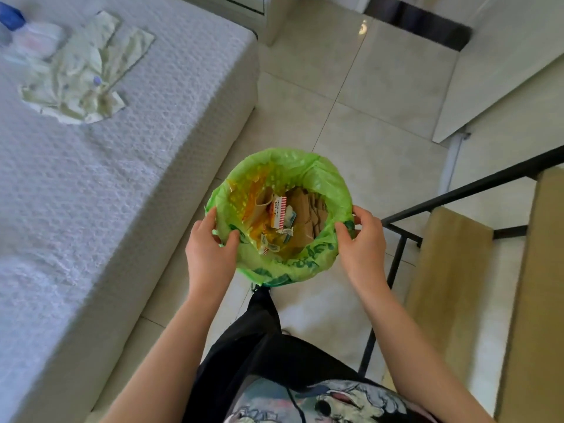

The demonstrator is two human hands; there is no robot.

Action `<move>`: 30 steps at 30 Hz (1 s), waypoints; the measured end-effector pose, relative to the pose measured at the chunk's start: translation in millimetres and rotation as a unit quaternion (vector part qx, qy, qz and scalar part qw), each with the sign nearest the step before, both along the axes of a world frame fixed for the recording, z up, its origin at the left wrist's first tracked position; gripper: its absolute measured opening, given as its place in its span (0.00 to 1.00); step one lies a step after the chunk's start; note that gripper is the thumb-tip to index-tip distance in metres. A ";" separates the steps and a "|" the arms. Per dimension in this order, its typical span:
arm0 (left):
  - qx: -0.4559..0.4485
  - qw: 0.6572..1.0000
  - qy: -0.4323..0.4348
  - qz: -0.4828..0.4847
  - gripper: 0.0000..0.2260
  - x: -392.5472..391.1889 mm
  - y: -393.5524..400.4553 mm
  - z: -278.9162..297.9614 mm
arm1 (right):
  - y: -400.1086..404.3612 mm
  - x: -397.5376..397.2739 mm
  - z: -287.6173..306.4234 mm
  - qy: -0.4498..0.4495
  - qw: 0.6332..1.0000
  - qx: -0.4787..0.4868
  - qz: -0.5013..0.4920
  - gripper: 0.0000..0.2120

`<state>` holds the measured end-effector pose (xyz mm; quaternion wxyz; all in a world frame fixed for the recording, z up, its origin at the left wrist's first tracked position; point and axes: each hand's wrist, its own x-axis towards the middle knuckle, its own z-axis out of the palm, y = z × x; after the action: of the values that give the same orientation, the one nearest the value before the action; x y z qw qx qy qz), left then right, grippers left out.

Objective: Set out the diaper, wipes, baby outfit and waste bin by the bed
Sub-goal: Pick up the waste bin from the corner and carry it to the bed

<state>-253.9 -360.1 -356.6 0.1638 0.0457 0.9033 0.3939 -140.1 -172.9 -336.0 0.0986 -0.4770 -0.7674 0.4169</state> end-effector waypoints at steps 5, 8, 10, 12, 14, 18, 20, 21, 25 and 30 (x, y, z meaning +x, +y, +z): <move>0.016 0.998 -0.004 -0.055 0.25 -64.9 47.9 -3.1 | 35.0 -45.4 1.4 -0.003 0.998 -0.004 -0.056 0.18; 0.016 0.997 -0.004 -0.079 0.26 -97.7 79.6 -5.1 | 59.4 -67.8 2.6 0.003 0.996 -0.008 -0.083 0.18; 0.020 0.996 -0.006 -0.091 0.26 -116.1 100.7 -6.7 | 76.6 -81.5 2.5 0.008 0.995 -0.007 -0.096 0.18; 0.022 0.995 -0.007 -0.100 0.26 -132.7 122.9 -8.7 | 96.2 -95.2 0.2 0.009 0.994 -0.005 -0.106 0.18; 0.021 0.994 -0.004 -0.108 0.25 -146.8 144.8 -10.1 | 117.3 -108.2 -1.8 0.009 0.994 -0.004 -0.113 0.18; 0.020 0.994 -0.007 -0.110 0.25 -175.0 194.7 -14.5 | 169.7 -134.6 -6.0 0.007 0.994 -0.006 -0.113 0.18; 0.021 0.994 -0.002 -0.110 0.24 -189.7 224.7 -17.1 | 202.4 -150.2 -7.5 0.009 0.995 -0.005 -0.101 0.18; 0.020 0.994 -0.001 -0.107 0.23 -197.2 241.5 -17.6 | 220.6 -158.4 -8.0 0.008 0.996 -0.001 -0.093 0.18; 0.021 0.996 -0.005 -0.082 0.22 -221.1 313.3 -11.2 | 298.1 -191.8 -3.1 0.009 0.997 0.009 -0.070 0.18; 0.027 0.998 -0.011 -0.053 0.21 -250.5 397.4 -3.4 | 391.8 -235.3 4.7 0.005 0.999 0.032 -0.035 0.18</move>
<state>-504.4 37.3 -360.0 0.1937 0.0937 0.8868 0.4090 -375.5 218.9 -331.3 0.1321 -0.4980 -0.7626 0.3911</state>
